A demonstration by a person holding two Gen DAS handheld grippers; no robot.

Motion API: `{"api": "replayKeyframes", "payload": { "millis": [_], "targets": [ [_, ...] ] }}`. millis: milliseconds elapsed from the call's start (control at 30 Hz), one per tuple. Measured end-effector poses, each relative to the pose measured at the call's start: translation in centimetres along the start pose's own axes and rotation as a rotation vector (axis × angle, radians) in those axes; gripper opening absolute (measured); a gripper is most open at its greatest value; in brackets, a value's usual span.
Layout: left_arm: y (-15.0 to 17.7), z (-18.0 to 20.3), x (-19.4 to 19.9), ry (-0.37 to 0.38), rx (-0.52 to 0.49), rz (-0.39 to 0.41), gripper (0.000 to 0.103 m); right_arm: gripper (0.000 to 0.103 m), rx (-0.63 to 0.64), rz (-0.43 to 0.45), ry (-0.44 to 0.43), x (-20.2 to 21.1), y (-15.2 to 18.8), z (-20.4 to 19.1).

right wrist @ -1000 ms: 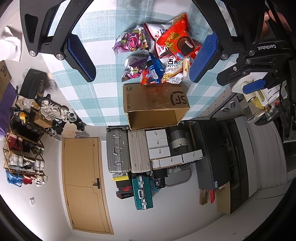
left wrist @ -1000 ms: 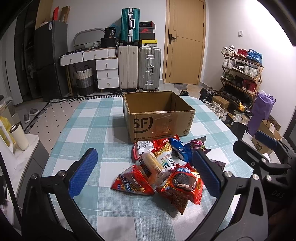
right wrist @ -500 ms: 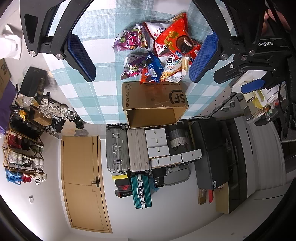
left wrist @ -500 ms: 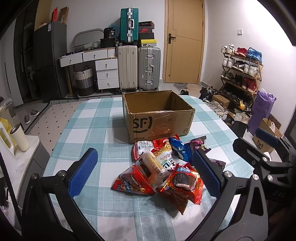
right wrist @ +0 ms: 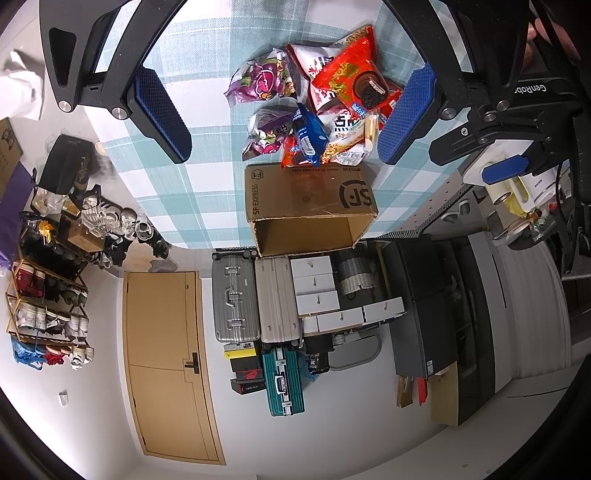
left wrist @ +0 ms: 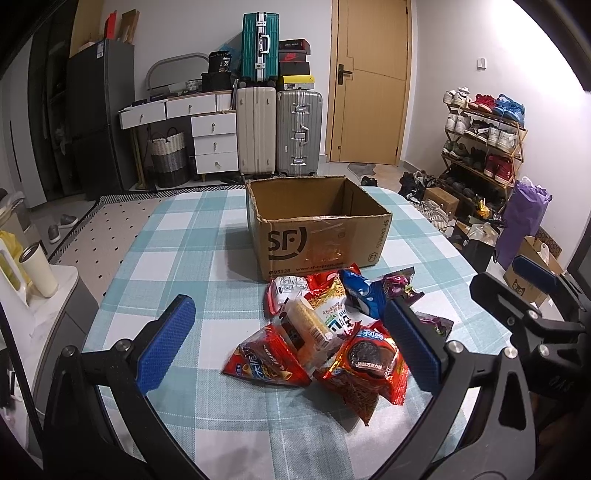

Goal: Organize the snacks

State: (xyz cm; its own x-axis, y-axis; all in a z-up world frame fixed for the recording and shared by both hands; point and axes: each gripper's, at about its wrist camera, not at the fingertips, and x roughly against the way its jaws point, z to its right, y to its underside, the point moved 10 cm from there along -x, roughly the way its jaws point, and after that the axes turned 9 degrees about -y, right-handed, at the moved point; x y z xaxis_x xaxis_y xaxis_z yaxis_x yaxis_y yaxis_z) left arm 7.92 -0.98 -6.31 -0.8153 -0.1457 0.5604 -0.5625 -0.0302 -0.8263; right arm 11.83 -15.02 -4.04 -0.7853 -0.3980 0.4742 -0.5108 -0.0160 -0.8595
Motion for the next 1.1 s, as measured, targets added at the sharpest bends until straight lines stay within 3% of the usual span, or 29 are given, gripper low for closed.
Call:
{"api": "replayKeyframes", "payload": {
  "millis": [567,1100],
  "targets": [
    [1.3,-0.9,-1.3,0.026,0.011,-0.049,0.102,0.103,-0.012,0.001,0.006,0.1,0.3,0.6],
    [5.7,-3.8,-6.9,0.02,0.038,-0.182,0.102,0.103,-0.02,-0.032,0.0,-1.6,2.6,1.3]
  ]
}}
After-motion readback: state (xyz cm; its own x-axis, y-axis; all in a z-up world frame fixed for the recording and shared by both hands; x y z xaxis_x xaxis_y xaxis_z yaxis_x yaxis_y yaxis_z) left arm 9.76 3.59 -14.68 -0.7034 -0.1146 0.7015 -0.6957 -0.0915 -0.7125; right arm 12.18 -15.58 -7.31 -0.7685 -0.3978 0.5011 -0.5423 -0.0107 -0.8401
